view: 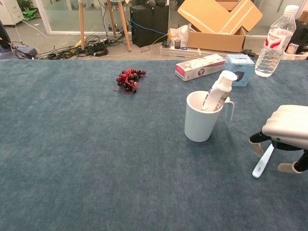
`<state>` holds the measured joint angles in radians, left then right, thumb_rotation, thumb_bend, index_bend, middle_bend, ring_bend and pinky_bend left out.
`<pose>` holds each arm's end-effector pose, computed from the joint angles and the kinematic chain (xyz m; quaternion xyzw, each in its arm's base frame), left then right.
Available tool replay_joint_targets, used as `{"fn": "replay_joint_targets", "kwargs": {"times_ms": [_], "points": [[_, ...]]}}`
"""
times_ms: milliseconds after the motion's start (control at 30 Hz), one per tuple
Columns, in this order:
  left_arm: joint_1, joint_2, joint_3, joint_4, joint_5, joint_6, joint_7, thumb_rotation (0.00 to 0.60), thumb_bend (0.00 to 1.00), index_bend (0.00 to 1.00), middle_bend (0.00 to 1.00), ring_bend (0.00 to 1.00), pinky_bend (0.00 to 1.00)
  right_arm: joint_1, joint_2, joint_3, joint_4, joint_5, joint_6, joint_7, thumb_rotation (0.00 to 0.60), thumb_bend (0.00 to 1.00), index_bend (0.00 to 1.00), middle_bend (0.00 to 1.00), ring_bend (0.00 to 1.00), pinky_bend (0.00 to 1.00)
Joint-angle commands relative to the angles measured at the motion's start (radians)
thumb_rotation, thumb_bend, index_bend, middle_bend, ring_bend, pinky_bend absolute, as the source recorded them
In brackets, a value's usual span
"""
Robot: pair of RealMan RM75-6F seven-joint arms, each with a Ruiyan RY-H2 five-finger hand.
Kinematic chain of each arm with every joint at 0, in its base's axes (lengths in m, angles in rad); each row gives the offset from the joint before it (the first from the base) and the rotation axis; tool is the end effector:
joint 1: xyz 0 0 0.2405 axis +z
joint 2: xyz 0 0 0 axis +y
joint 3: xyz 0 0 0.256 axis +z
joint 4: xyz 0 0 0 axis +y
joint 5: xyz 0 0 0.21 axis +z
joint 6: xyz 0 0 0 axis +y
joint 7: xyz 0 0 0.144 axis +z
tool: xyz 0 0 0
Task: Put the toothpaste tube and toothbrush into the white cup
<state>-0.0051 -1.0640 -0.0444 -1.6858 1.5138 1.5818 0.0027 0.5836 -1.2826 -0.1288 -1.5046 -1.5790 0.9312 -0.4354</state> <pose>-0.3070 0.1544 0.1810 -0.5626 -0.3849 -0.3998 0.6127 -0.2505 -0.2572 0.0235 0.8932 -0.1738 0.1869 0.3701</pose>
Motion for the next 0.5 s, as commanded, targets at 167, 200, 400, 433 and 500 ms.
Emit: {"fn": "replay_joint_targets", "kwargs": {"times_ms": [167, 200, 400, 433, 500], "points": [[0.002, 0.003, -0.001, 0.001, 0.0, 0.004, -0.006, 0.6, 0.03, 0.47, 0.36, 0.31, 0.38, 0.004, -0.029, 0.002, 0.03, -0.02, -0.008, 0.012, 0.6, 0.18, 0.48, 1.0, 1.0, 1.0], [0.002, 0.003, -0.001, 0.001, 0.0, 0.005, -0.007, 0.6, 0.03, 0.47, 0.36, 0.31, 0.38, 0.004, -0.033, 0.002, 0.034, -0.022, -0.009, 0.014, 0.6, 0.18, 0.49, 1.0, 1.0, 1.0], [0.004, 0.005, -0.002, 0.0, 0.0, 0.008, -0.01, 0.6, 0.03, 0.47, 0.36, 0.31, 0.38, 0.004, -0.049, 0.003, 0.054, -0.029, -0.014, 0.022, 0.6, 0.18, 0.49, 1.0, 1.0, 1.0], [0.004, 0.005, -0.002, 0.0, 0.0, 0.009, -0.01, 0.6, 0.03, 0.47, 0.36, 0.31, 0.38, 0.004, -0.051, 0.004, 0.057, -0.029, -0.014, 0.024, 0.6, 0.18, 0.49, 1.0, 1.0, 1.0], [0.004, 0.006, -0.002, 0.0, 0.0, 0.009, -0.01, 0.6, 0.03, 0.47, 0.37, 0.31, 0.38, 0.004, -0.054, 0.004, 0.061, -0.03, -0.016, 0.025, 0.6, 0.18, 0.5, 1.0, 1.0, 1.0]]}}
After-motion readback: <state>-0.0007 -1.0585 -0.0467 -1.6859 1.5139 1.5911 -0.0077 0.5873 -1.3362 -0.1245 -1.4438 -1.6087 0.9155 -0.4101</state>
